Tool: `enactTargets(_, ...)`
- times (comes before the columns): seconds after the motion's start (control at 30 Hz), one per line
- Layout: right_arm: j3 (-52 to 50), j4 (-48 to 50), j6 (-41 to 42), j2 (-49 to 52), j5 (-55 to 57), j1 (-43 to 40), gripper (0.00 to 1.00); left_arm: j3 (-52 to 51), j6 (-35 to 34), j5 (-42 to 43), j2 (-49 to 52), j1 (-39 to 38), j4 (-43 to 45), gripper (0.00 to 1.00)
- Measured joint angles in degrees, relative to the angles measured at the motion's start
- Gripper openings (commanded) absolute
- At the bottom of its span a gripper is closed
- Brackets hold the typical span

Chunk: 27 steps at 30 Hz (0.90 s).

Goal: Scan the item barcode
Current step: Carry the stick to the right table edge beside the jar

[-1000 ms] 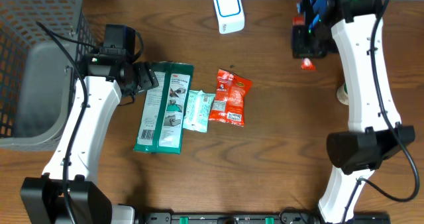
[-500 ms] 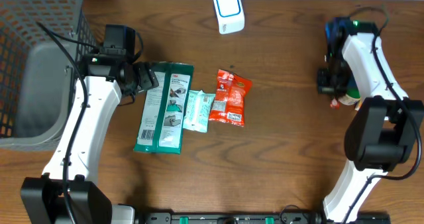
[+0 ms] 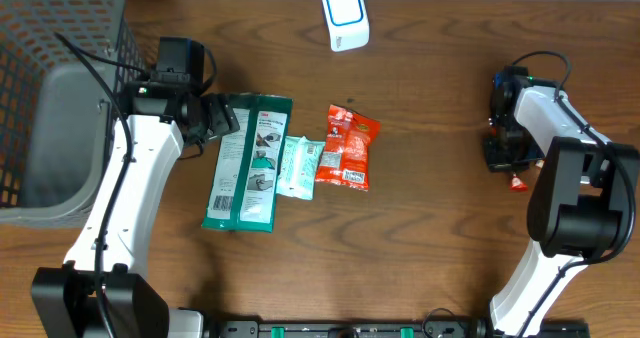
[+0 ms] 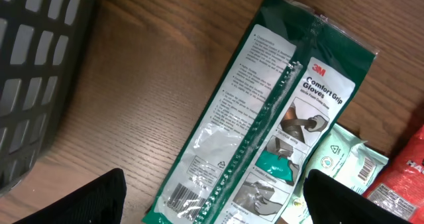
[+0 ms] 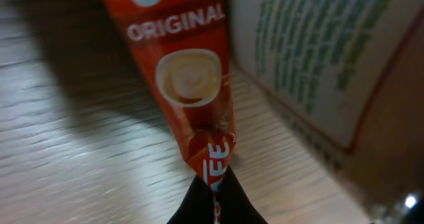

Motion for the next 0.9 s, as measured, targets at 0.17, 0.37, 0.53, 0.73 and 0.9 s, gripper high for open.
enactTargets(0.17,-0.33,4.94,-4.70,0.00,2.91,-0.37,0.01,0.00,0.02,0.00,0.00,0.00,0.02,0.86)
enactTargets(0.37,-0.35,9.92,-7.48,0.00,3.87,-0.37,0.01,0.00,0.02,-0.02,0.00,0.00,0.02,0.86)
enactTargets(0.53,-0.35,11.52,-7.21,0.00,4.13,-0.46,0.05,0.00,0.00,-0.02,0.00,0.00,0.02,0.86)
enactTargets(0.73,-0.35,12.02,-3.48,0.00,4.15,-2.62,0.14,0.00,0.00,-0.02,0.00,0.00,0.02,0.86)
enactTargets(0.9,-0.35,12.02,-0.28,0.00,3.50,-4.90,0.15,0.00,0.02,-0.02,0.00,0.00,0.02,0.86)
